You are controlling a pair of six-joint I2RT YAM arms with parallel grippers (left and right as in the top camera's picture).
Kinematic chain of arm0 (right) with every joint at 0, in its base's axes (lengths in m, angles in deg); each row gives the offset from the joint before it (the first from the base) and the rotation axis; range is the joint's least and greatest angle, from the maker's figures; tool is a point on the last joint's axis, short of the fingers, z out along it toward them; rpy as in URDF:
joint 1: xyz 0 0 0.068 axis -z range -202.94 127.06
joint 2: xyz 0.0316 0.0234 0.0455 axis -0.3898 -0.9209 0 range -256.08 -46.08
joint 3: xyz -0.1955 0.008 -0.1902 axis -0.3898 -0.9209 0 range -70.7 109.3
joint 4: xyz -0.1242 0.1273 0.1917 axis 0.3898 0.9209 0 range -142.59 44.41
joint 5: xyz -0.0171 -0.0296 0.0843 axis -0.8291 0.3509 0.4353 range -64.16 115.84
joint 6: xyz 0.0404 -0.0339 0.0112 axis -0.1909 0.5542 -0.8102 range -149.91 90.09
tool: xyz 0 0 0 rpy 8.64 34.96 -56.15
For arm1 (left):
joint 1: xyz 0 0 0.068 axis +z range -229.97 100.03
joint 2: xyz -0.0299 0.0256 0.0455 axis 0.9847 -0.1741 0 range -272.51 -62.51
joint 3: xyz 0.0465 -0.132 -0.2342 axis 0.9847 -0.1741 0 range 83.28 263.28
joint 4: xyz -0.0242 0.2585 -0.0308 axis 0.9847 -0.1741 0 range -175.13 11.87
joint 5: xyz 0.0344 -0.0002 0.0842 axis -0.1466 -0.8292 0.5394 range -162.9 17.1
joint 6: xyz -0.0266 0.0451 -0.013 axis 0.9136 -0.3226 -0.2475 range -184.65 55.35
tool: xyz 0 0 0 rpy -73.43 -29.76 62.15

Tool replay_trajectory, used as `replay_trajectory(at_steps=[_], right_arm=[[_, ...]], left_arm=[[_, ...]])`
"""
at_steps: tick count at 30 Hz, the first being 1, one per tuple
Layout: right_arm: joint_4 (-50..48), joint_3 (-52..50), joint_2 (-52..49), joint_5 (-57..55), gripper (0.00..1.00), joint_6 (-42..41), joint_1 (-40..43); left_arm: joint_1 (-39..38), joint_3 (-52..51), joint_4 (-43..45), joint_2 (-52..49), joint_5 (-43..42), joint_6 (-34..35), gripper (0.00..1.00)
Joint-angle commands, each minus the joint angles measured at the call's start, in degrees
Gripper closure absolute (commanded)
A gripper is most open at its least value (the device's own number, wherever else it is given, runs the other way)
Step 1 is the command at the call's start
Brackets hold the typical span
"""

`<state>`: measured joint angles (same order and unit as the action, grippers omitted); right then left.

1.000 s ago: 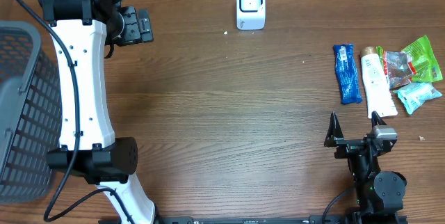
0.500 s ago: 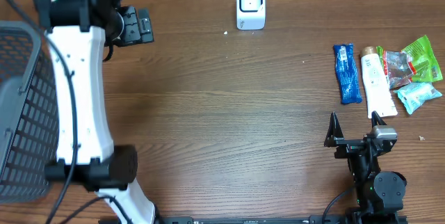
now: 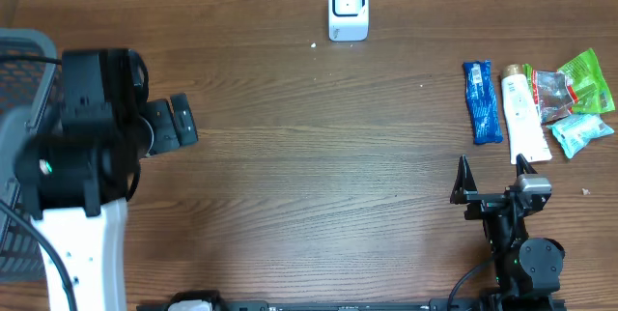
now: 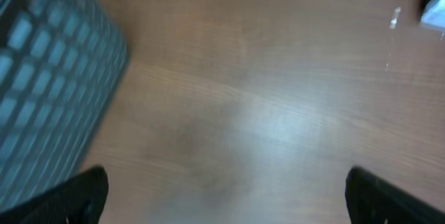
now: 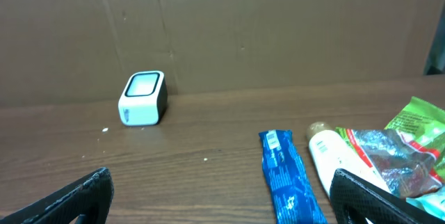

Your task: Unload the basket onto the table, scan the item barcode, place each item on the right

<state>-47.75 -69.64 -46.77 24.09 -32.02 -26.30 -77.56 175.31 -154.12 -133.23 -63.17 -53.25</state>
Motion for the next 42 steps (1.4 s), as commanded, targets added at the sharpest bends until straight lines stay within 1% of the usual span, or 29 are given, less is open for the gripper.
replay_trajectory(at_steps=[1, 2, 4, 5, 6, 8, 9, 12, 14, 17, 19, 25, 27, 29, 31, 35, 39, 42], right_arm=[[-0.2, -0.6, 0.5, 0.0, 0.0, 0.2, 0.4], [-0.2, -0.6, 0.5, 0.0, 0.0, 0.2, 0.4], [-0.2, -0.6, 0.5, 0.0, 0.0, 0.2, 0.4], [-0.2, -0.6, 0.5, 0.0, 0.0, 0.2, 0.4], [-0.2, -0.6, 0.5, 0.0, 0.0, 0.2, 0.4], [-0.2, -0.6, 0.5, 0.0, 0.0, 0.2, 0.4], [-0.2, -0.6, 0.5, 0.0, 0.0, 0.2, 0.4], [-0.2, -0.6, 0.5, 0.0, 0.0, 0.2, 0.4], [-0.2, -0.6, 0.5, 0.0, 0.0, 0.2, 0.4], [-0.2, -0.6, 0.5, 0.0, 0.0, 0.2, 0.4], [-0.2, -0.6, 0.5, 0.0, 0.0, 0.2, 0.4], [-0.2, -0.6, 0.5, 0.0, 0.0, 0.2, 0.4], [-0.2, -0.6, 0.5, 0.0, 0.0, 0.2, 0.4], [-0.2, -0.6, 0.5, 0.0, 0.0, 0.2, 0.4], [-0.2, -0.6, 0.5, 0.0, 0.0, 0.2, 0.4], [-0.2, -0.6, 0.5, 0.0, 0.0, 0.2, 0.4], [-0.2, -0.6, 0.5, 0.0, 0.0, 0.2, 0.4], [-0.2, -0.6, 0.5, 0.0, 0.0, 0.2, 0.4]], left_arm=[[0.7, -16.3, 14.1, 11.4, -0.2, -1.2, 0.0], [0.7, -20.2, 18.4, 13.7, -1.0, -1.2, 0.0], [0.7, -31.0, 30.8, 20.2, -4.2, -1.5, 0.0], [0.7, -34.2, 34.8, 21.9, -5.2, -2.5, 0.0], [0.5, -39.5, 41.7, 24.7, -7.6, -4.9, 0.0], [0.5, -46.1, 50.0, 28.3, -12.1, -8.8, 0.0], [0.5, -50.5, 55.6, 30.8, -15.5, -11.3, 0.0], [0.2, -57.2, 65.7, 34.1, -20.3, -14.5, 0.0], [-0.5, -65.1, 77.0, 38.3, -21.4, -16.2, 0.0], [-0.6, -72.0, 84.2, 42.8, -21.3, -18.0, 0.0], [-0.6, -75.3, 86.0, 45.5, -21.2, -20.6, 0.0], [-0.6, -82.3, 86.1, 54.9, -21.2, -28.3, 0.0], [-0.6, -84.7, 85.9, 58.2, -21.2, -28.8, 0.0], [-0.6, -89.1, 85.6, 63.7, -21.2, -28.8, 0.0], [-0.6, -91.4, 85.6, 66.1, -21.2, -28.8, 0.0], [-0.6, -91.8, 78.7, 70.0, -20.0, -28.8, 0.0], [-0.8, -91.8, 72.2, 70.6, -18.2, -28.1, 0.0], [-0.8, -91.8, 72.3, 70.6, -18.3, -27.7, 0.0]])
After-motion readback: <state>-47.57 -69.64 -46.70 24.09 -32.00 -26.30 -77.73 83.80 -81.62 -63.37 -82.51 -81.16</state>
